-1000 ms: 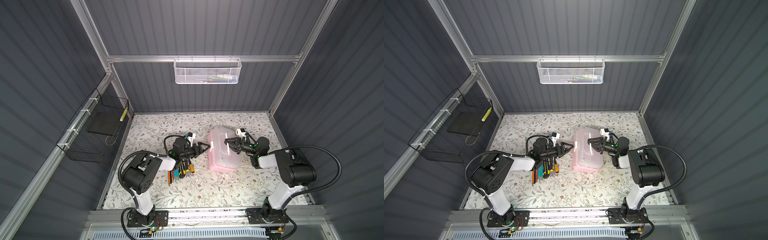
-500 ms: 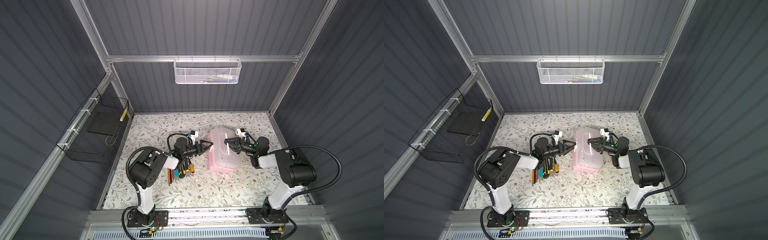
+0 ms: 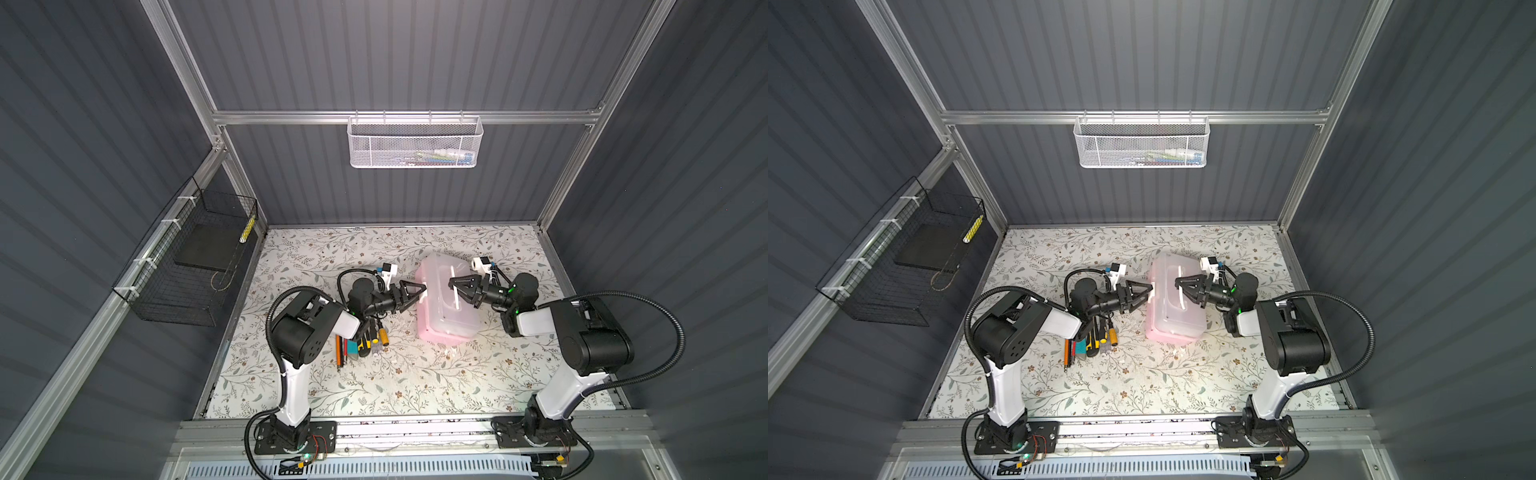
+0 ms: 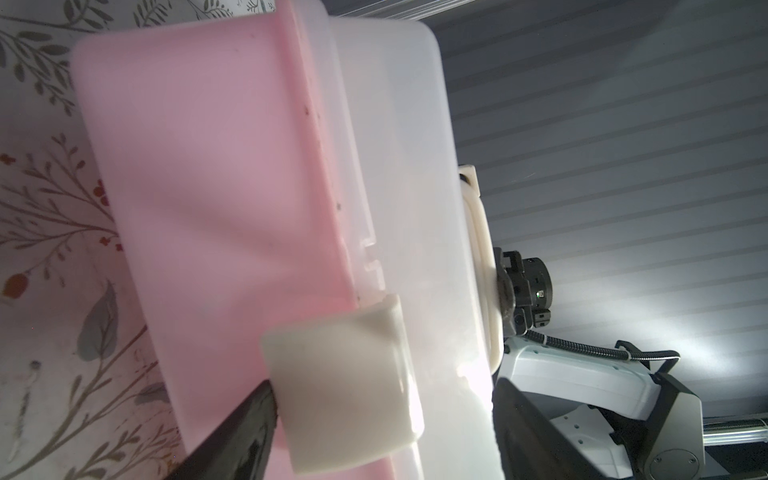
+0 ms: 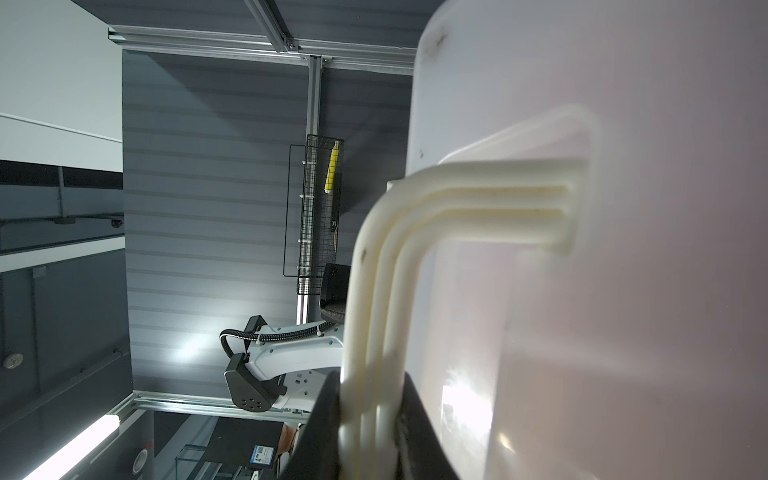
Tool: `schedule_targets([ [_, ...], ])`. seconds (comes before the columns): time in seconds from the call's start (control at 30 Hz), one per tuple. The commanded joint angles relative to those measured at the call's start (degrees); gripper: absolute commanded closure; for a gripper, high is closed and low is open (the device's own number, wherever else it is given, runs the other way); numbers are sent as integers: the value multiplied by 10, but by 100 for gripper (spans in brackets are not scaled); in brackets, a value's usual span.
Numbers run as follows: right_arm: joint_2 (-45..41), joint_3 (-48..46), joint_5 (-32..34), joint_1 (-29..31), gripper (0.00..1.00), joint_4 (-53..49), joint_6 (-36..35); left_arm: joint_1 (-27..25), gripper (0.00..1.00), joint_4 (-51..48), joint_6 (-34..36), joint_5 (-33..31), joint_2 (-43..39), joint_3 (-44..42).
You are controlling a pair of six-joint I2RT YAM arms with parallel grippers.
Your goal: Pack the tool kit
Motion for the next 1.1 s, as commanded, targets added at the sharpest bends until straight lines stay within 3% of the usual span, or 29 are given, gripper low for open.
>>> schedule_targets([
  [0.0,12,-5,-15,9,100,-39,-41,-5,19,32,-8,25,-2,12],
  [0.13,10,-5,-16,9,100,-47,-46,3,19,75,-32,35,3,7],
  [0.3,-7,-4,-12,9,100,-132,-106,25,18,164,-117,42,22,10],
  [0.6,-94,34,32,10,100,-438,-298,27,17,159,-120,44,-9,10],
  [0.8,-109,40,46,10,100,-479,-323,50,17,162,-123,43,-22,-10],
  [0.93,-111,47,58,14,100,-518,-353,77,17,83,-69,49,-57,-22],
  [1.07,-133,64,95,20,100,-583,-388,83,17,-123,59,30,-114,-16],
])
